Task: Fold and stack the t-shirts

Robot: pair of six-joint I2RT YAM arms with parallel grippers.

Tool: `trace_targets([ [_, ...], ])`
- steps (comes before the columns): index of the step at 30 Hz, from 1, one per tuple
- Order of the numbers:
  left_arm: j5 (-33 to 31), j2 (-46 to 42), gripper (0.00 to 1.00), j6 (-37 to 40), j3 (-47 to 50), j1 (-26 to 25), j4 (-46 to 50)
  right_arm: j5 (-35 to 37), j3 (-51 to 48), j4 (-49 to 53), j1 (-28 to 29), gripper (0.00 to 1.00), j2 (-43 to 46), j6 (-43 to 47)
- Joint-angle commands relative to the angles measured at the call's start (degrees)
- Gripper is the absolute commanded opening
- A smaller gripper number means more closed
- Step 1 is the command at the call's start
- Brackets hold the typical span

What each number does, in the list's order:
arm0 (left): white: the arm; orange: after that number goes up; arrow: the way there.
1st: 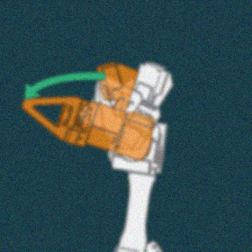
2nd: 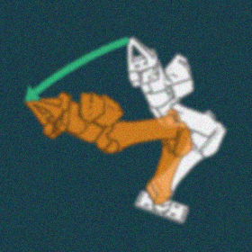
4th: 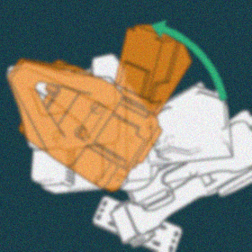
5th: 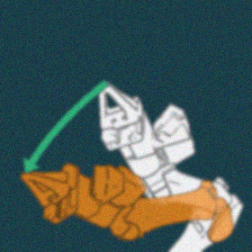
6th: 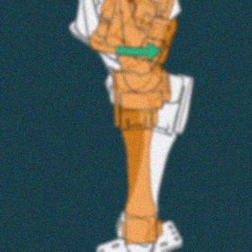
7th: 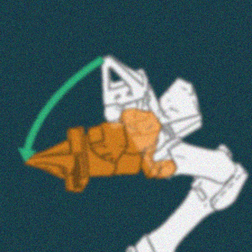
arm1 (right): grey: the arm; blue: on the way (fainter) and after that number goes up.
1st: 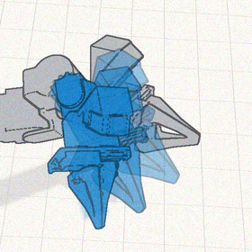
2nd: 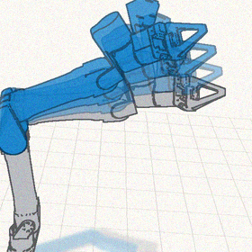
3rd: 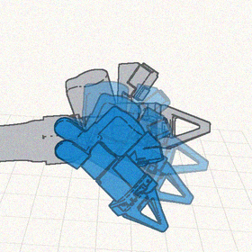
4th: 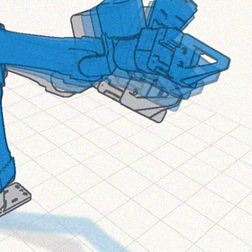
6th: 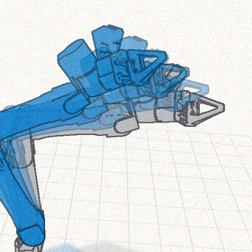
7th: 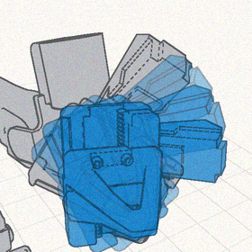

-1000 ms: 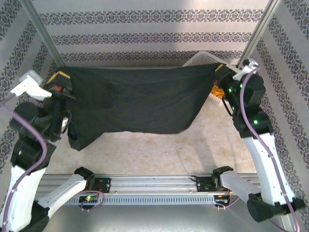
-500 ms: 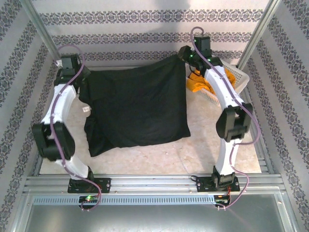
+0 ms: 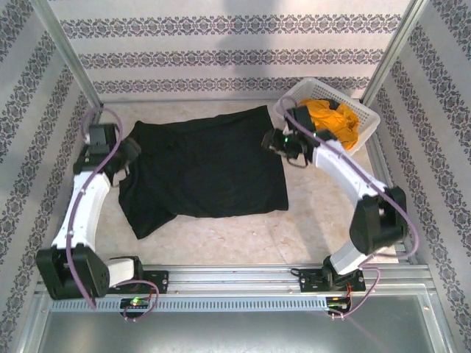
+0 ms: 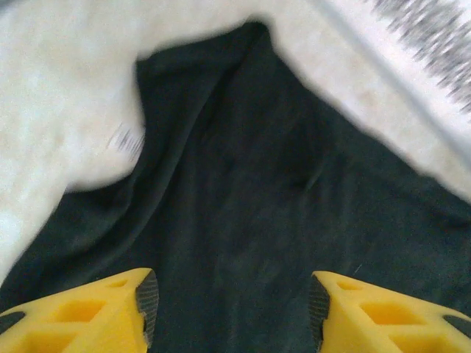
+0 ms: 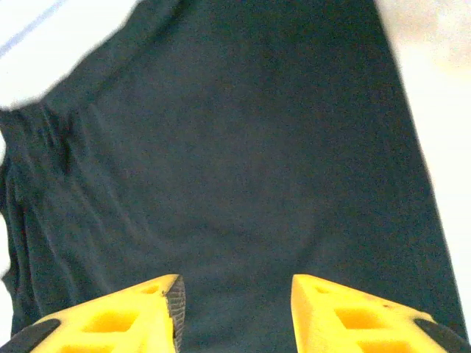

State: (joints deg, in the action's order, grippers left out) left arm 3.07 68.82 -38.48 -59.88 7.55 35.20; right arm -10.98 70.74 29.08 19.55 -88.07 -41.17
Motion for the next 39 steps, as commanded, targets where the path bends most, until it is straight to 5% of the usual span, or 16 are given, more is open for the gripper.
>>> trace_targets([
  [1,0.5,-5.0,0.55,-4.37,9.21,-0.35,9.42,2.48,-12.6,-1.71,-0.06,0.41,6.41,-7.54],
  [8,0.45,-7.78,0.55,-4.78,16.18,0.94,11.29,2.17,-25.6,-0.97,-0.43,0.42,10.73,-10.29],
  [27,4.53,-6.41,0.49,-7.66,14.48,1.15,8.54,-2.28,-30.83,-7.05,-0.03,0.41,3.25,-20.77],
  [31,4.75,-7.81,0.48,-7.8,14.7,1.15,9.01,-2.01,-29.44,-8.0,-0.18,0.28,0.03,-22.17],
  [35,5.17,-8.46,0.46,-7.61,13.92,1.15,9.0,0.97,-27.18,-6.6,-1.53,0.01,-0.1,-21.83],
  [39,5.33,-8.79,0.46,-6.76,13.09,1.15,9.59,5.52,-24.58,-2.46,-5.24,0.0,3.17,-19.3],
])
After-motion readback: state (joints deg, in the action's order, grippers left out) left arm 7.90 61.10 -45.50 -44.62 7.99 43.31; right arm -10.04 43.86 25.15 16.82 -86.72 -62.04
